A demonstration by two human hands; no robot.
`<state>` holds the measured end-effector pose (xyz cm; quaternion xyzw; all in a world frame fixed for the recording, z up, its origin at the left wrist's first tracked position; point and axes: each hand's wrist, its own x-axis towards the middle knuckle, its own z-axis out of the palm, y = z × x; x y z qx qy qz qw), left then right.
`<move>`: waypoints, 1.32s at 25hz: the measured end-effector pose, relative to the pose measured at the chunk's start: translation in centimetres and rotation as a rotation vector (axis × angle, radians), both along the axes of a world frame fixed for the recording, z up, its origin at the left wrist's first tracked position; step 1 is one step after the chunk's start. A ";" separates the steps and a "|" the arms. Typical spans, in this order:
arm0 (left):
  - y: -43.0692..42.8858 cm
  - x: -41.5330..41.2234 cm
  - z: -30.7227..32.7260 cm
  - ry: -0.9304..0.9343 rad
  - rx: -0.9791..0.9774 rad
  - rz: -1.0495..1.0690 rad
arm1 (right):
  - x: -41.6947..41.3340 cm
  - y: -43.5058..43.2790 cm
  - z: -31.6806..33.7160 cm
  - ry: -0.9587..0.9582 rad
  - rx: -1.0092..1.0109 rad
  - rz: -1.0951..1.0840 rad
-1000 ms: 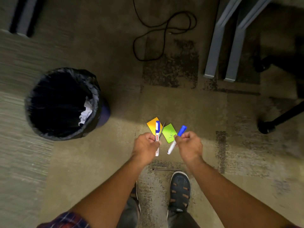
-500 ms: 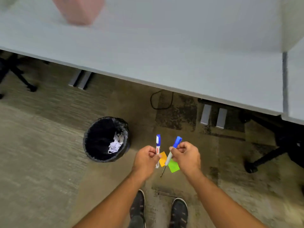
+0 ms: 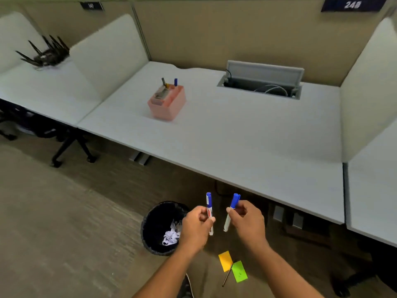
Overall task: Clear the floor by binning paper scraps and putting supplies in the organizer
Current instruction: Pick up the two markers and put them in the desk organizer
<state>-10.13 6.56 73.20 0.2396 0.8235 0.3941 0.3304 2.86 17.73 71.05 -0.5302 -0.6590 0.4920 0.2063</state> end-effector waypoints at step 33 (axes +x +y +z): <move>21.0 -43.5 14.6 0.198 0.367 0.252 | -44.7 20.3 13.5 0.173 0.099 -0.087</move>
